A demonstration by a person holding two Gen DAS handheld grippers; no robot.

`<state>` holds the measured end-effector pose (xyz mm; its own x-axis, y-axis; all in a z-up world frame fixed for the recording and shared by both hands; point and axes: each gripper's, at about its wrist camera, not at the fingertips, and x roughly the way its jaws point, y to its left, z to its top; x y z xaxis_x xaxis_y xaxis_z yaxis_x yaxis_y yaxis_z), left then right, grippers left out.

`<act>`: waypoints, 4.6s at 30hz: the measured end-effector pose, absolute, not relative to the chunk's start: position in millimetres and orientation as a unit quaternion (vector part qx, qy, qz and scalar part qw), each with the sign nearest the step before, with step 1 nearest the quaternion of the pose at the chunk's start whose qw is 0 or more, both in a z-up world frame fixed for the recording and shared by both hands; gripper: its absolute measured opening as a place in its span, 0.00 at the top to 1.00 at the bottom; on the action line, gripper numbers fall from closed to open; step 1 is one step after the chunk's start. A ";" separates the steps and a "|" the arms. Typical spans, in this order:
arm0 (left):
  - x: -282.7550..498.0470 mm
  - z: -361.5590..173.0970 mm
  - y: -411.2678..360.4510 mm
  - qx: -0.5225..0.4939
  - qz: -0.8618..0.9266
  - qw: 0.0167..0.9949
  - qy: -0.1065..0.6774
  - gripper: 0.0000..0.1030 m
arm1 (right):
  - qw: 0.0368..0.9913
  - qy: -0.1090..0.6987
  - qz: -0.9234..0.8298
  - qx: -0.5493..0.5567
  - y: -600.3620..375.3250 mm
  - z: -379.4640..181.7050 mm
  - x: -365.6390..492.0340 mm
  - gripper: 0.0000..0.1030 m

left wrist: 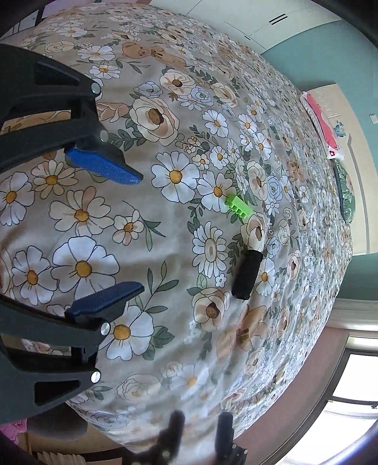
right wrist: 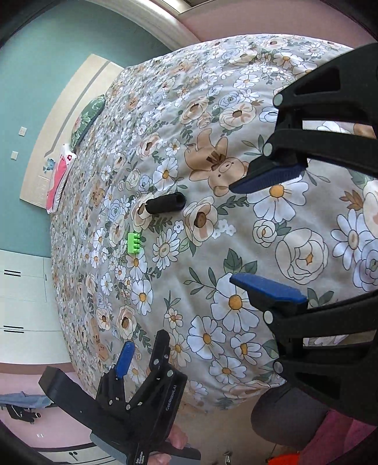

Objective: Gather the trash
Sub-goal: 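Move both tools back to the bed toward the green brick and black tube, then grasp the green toy brick with the left tool while the right tool grasps the black foam tube, then carry the green brick and black tube with both tools over the wastebasket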

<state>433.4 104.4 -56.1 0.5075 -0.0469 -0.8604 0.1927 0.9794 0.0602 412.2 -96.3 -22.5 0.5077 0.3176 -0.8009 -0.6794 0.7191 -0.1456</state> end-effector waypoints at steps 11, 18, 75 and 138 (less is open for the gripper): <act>542.6 -96.8 122.0 0.068 -0.060 0.860 0.502 0.31 | 0.825 0.441 0.289 -0.202 -62.2 -76.3 514.1 0.44; 601.0 -127.5 122.6 0.066 -0.072 0.856 0.507 0.31 | 0.815 0.469 0.288 -0.180 -38.5 -104.1 580.3 0.44; 337.2 118.3 -9.9 0.132 -0.085 0.914 0.374 0.78 | 0.899 0.300 0.271 -0.172 -154.0 157.7 318.9 0.68; 173.7 -121.4 -2.9 0.082 -0.134 0.823 0.545 0.78 | 0.812 0.448 0.314 -0.204 -137.8 -88.6 153.6 0.68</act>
<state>173.7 -2.9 -121.4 0.3697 -0.1304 -0.9199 0.3102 0.9506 -0.0101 153.6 -137.8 -88.6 0.4014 0.3279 -0.8552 -0.6933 0.7189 -0.0498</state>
